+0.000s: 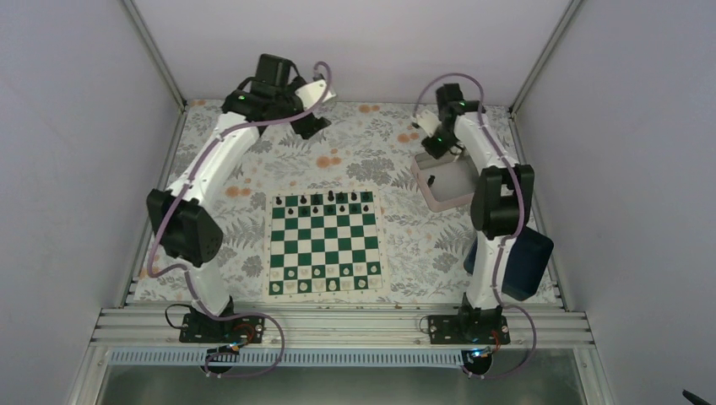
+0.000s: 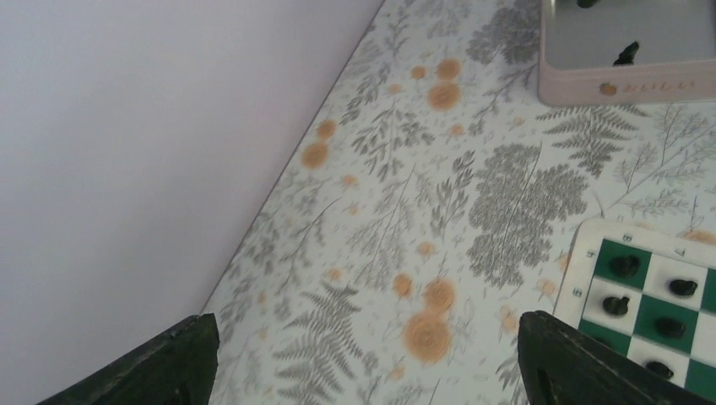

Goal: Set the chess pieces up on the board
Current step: Pick up the chess piece from the storage box, then place the chess piece on the chessboard.

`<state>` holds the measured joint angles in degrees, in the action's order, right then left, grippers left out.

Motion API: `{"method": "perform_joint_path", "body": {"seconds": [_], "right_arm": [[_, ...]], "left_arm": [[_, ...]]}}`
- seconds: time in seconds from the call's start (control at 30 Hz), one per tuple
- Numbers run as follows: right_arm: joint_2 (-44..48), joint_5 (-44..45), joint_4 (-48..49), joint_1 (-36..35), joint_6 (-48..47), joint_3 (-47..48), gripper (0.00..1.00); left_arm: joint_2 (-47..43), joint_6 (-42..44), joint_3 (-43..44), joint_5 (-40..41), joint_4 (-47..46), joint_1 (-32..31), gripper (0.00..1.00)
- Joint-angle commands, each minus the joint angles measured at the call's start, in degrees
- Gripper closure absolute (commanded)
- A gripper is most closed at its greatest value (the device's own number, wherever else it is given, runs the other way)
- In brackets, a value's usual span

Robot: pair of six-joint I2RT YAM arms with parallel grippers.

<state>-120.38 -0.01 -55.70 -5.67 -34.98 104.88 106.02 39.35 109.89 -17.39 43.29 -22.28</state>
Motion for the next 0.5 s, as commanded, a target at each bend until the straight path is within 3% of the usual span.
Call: {"method": "perform_joint_path", "body": {"seconds": [0.0,0.07,0.27,0.47], "right_arm": [[2.58,-0.01,-5.91,-7.76,1.79,9.2,0.96],[1.42,-0.58,-7.69,-12.39,1.77,13.51,0.96],[-8.28,-1.65,-13.72,-24.84,1.33,29.98,0.96],[-11.2,-2.9,-9.66,-35.7,-0.46,31.79,0.96]], "left_arm": [[-6.31,-0.93,-4.82,-2.42,-2.72,3.99,0.07],[-8.82,-1.05,-7.76,-2.61,-3.88,6.14,0.02],[-14.57,-2.38,-15.67,-4.91,-6.44,13.11,0.0],[-20.0,-3.55,-23.4,-4.51,-9.99,18.71,0.0]]}}
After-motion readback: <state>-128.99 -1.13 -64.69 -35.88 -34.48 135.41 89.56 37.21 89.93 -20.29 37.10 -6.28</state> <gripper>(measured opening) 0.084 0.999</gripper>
